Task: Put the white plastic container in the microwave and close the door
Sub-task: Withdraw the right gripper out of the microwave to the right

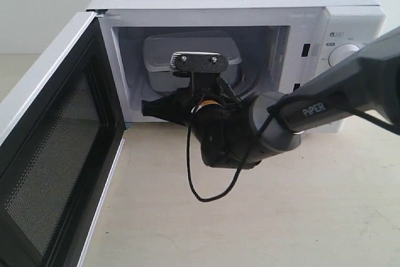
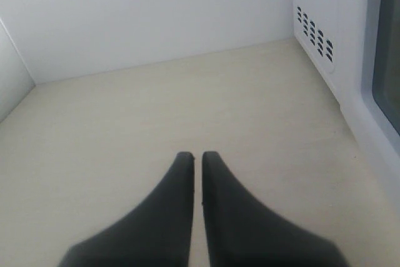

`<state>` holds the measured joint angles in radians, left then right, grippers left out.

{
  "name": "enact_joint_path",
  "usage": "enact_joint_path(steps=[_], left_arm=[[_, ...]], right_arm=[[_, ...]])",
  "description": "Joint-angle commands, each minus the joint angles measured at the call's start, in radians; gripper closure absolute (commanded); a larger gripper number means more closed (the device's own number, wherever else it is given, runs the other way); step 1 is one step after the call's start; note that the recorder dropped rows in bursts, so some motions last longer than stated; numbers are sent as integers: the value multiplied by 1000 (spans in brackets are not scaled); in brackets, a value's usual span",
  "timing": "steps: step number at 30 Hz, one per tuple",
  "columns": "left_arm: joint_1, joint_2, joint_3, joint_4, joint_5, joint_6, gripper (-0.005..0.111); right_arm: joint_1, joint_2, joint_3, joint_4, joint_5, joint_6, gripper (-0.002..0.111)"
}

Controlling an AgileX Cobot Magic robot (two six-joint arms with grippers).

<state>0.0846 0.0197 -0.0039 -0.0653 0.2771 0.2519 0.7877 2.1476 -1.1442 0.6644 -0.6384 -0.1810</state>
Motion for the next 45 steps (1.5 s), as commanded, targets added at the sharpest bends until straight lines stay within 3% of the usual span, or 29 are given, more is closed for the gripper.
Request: enact_joint_path(steps=[1,8,15,19,24,38,42,45], left_arm=[[3,4,4,-1,-7,-10,102],[3,4,4,-1,-7,-10,102],[3,4,4,-1,-7,-10,102],[3,4,4,-1,-7,-10,102],[3,4,4,-1,-7,-10,102],[3,4,4,-1,-7,-10,102],[3,4,4,-1,-7,-10,102],[3,4,4,-1,-7,-10,102]], right_arm=[[28,-100,113,8,-70,1,108],[70,-327,360,9,-70,91,108],[148,-634,543,5,95,112,108],[151,-805,554,5,342,90,108],[151,-952,554,5,505,78,108],[151,-1042,554,5,491,75,108],[147,-1055,554,5,505,-62,108],[72,-1094,554,5,575,-112,108]])
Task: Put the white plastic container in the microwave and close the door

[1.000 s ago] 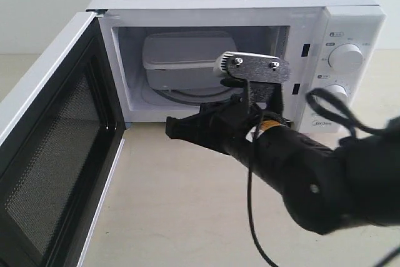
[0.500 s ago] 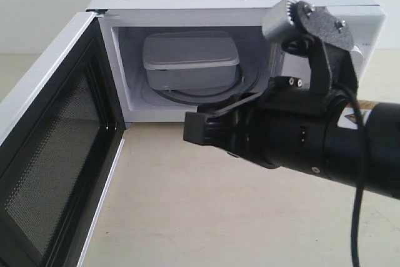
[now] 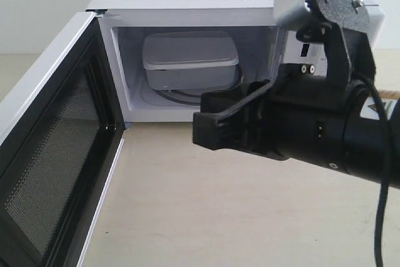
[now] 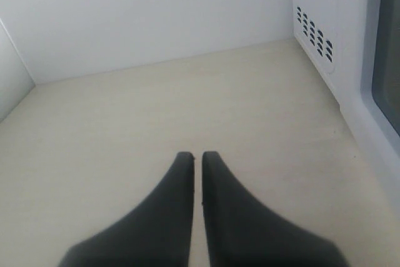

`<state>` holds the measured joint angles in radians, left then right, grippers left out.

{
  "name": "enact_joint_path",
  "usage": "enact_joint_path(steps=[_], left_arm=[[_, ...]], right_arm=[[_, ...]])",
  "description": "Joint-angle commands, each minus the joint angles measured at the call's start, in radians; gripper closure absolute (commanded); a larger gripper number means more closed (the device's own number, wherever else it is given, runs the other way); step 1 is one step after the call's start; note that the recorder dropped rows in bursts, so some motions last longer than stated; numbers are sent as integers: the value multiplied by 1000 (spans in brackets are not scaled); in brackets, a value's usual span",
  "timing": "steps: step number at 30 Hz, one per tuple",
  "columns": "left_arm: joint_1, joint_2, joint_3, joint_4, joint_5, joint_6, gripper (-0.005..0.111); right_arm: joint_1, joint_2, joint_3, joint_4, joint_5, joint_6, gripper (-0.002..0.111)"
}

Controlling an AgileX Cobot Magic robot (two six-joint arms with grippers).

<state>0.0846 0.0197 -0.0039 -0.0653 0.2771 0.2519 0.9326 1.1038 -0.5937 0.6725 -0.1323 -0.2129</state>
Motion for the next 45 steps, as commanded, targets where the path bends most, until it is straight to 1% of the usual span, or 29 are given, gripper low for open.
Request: enact_joint_path(steps=[1,4,7,8,10,11,20,21,23,29,38,42,43,45], left_arm=[[3,4,4,-1,-7,-10,102],[3,4,4,-1,-7,-10,102],[3,4,4,-1,-7,-10,102],[3,4,4,-1,-7,-10,102],[3,4,4,-1,-7,-10,102],[3,4,4,-1,-7,-10,102],[3,4,4,-1,-7,-10,102],[3,4,4,-1,-7,-10,102],[3,4,4,-1,-7,-10,102],[3,4,4,-1,-7,-10,102],[3,4,4,-1,-7,-10,102],[3,4,4,113,-15,134,102],[3,4,4,118,-15,161,102],[3,4,4,118,-15,165,102]], right_arm=[[-113,-74,4,-4,115,-81,108],[-224,-153,18,-4,221,-95,108],[-321,-217,59,-4,228,-98,108],[-375,-248,80,-4,226,-100,108],[-445,-275,94,-4,233,-100,108],[-456,-279,94,-4,228,-100,108],[-464,-281,94,-4,222,-103,108],[-464,-281,94,3,219,-81,108],[-464,-281,94,3,193,-53,108],[-464,-281,94,3,127,-55,108],[-464,-281,94,3,120,-55,108],[-464,-281,94,3,121,-57,108],[-464,-281,94,3,121,-57,108],[-464,-281,94,3,125,-57,108]])
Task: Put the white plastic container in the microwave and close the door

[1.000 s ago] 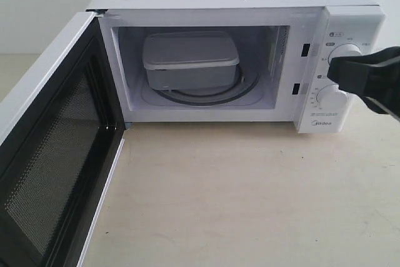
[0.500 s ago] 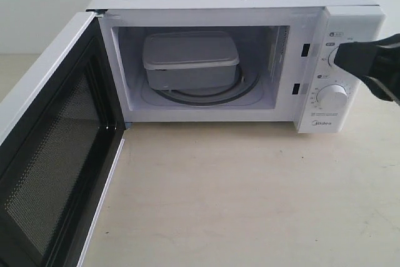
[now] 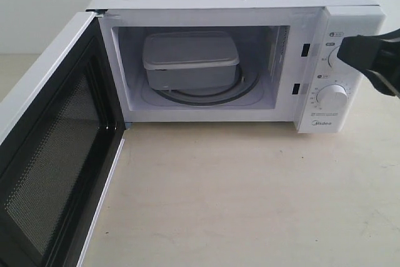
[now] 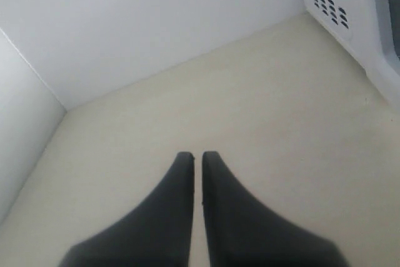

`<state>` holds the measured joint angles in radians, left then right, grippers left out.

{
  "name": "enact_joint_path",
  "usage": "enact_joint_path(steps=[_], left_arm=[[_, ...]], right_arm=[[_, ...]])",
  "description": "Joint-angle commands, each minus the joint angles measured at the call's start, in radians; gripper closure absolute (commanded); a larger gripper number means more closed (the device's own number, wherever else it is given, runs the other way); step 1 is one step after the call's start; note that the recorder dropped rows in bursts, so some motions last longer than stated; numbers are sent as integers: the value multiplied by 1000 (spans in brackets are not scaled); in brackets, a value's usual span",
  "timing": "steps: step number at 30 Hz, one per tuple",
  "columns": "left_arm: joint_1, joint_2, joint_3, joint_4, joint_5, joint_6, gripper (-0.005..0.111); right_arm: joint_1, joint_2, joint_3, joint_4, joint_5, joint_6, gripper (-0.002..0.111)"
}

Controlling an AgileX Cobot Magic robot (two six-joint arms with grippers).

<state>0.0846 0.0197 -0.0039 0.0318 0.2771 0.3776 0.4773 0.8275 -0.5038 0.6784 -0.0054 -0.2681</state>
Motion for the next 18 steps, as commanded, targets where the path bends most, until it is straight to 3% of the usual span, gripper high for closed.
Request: enact_joint_path(steps=[1,5,8,12,18], left_arm=[[3,4,4,21,-15,43,102],[3,4,4,65,-88,154,102],[3,4,4,89,-335,154,102],[3,4,4,89,-494,154,102],[3,4,4,89,-883,154,102]], right_arm=[[-9,-5,4,-7,-2,-2,108],[-9,-5,4,-7,5,-36,108],[-9,-5,4,-7,23,-36,108],[-9,-5,4,-7,31,-36,108],[-9,-5,4,-7,34,-36,108]])
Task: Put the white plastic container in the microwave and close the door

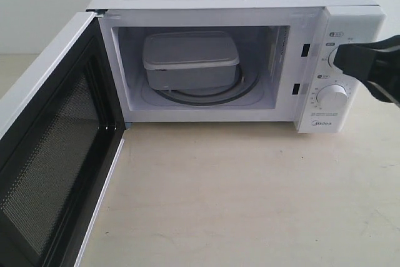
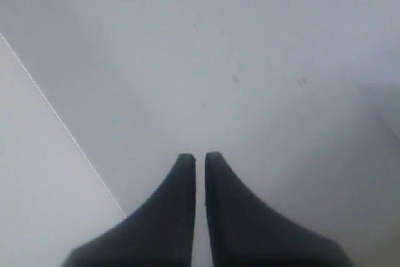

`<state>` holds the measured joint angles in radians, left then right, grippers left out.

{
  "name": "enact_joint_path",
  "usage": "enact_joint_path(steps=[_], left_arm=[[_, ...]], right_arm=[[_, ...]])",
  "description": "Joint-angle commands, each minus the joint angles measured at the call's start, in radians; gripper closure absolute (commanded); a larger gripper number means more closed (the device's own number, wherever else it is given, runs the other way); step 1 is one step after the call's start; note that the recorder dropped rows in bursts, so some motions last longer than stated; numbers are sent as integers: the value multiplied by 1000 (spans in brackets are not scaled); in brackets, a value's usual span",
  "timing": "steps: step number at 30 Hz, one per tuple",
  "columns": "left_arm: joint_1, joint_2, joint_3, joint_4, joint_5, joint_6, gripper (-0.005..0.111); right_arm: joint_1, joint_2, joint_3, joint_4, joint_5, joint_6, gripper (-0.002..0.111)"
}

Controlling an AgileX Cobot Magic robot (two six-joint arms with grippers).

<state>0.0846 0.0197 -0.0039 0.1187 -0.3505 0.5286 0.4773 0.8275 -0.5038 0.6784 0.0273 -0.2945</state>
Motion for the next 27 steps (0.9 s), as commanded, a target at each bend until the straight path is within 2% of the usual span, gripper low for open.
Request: enact_joint_path(steps=[1,4,5,6,7,8,10,12,15,18,22,25,27], left_arm=[[3,4,4,2,-319,3,102],[3,4,4,2,-519,-1,102],[3,4,3,-21,-556,-52,102],[3,4,-17,-80,-538,-171,102],[3,4,-38,-161,-490,-302,102],[3,4,-68,-325,-406,-375,102],[3,8,-131,-623,-256,-374,102],[3,31,-206,-909,-183,-268,102],[3,108,-338,-1084,-39,-36,102],[3,250,-481,-1174,229,130,102],[3,498,-659,-1207,551,64,102],[3,665,-775,-1159,809,37,102],[3,761,-858,-1026,962,19,102]], right_arm=[[-9,-5,4,-7,1,-9,108],[-9,-5,4,-7,3,-9,108],[-9,-5,4,-7,5,-9,108],[-9,-5,4,-7,7,-9,108],[-9,-5,4,-7,7,-9,108],[-9,-5,4,-7,7,-9,108],[-9,-5,4,-7,7,-9,108],[-9,-5,4,-7,7,-9,108],[-9,-5,4,-7,7,-7,108],[-9,-5,4,-7,30,-7,108],[-9,-5,4,-7,74,-51,108],[-9,-5,4,-9,86,-78,108],[-9,-5,4,-16,89,-81,108]])
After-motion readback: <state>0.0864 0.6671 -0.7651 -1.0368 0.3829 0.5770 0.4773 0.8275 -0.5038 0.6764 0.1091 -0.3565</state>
